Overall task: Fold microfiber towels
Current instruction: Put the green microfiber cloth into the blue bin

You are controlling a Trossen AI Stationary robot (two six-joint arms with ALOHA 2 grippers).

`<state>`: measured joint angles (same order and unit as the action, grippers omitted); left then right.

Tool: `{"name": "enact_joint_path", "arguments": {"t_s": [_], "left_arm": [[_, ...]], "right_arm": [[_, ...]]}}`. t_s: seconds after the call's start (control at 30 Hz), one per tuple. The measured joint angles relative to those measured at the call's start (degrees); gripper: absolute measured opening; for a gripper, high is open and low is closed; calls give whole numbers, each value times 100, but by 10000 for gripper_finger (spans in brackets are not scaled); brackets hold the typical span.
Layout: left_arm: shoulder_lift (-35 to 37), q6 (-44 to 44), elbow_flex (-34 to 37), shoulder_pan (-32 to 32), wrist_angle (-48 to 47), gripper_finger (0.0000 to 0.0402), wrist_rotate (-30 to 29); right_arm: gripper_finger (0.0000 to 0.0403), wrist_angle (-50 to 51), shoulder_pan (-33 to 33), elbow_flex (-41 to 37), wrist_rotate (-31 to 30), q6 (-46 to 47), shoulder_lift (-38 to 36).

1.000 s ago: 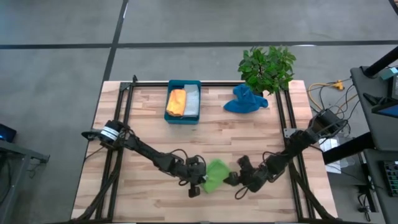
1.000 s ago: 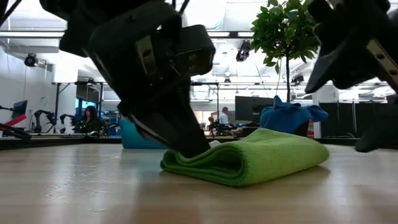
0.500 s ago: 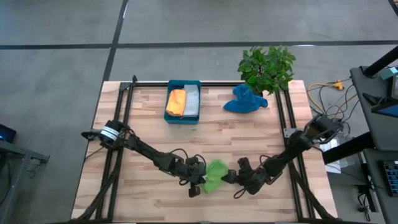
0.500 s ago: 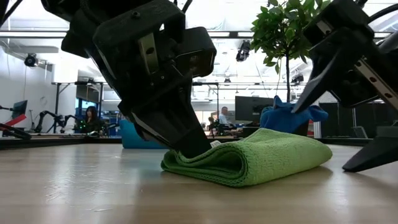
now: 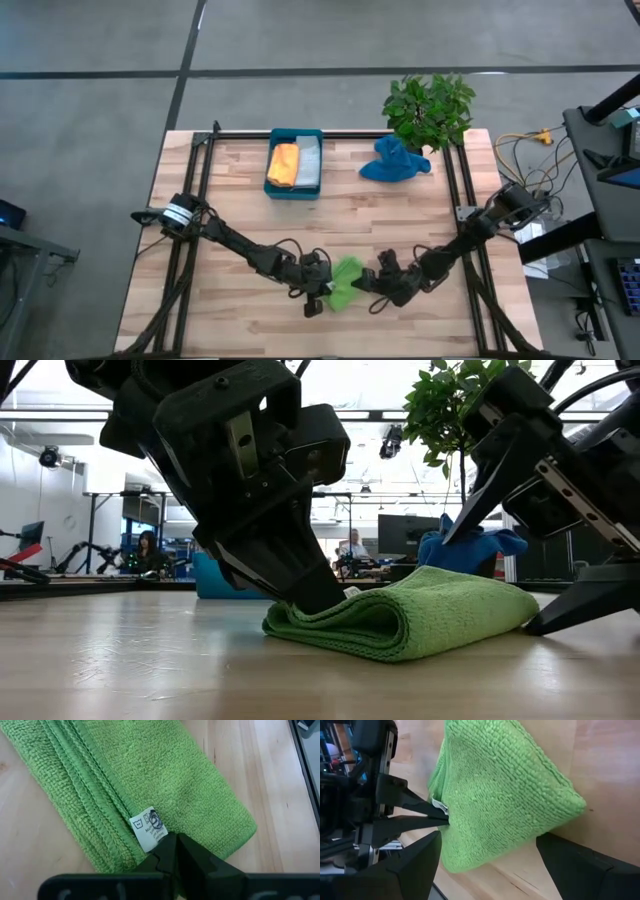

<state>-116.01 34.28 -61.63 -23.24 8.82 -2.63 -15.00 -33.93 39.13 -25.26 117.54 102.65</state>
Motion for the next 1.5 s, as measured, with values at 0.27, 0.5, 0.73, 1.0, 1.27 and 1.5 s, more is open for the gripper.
{"name": "enact_joint_path", "arguments": {"t_s": [0.27,0.5,0.73,1.0,1.27,1.5], "left_arm": [[0,2,0,21,4,5,-2],[0,4,0,88,177,5,-2],[-7,453,-37,150,323,5,2],[-7,1593,-26,179,282,5,7],[-7,2757,-26,181,284,5,-39],[-7,3089,-35,179,289,5,-136]], "right_arm": [[326,-104,51,-10,-49,-170,17],[326,-4,135,188,-100,-711,47],[326,24,171,409,-243,-992,249],[326,-20,171,455,-238,-1006,321],[326,72,-68,463,-286,-555,319],[326,452,-431,476,-459,236,313]]}}
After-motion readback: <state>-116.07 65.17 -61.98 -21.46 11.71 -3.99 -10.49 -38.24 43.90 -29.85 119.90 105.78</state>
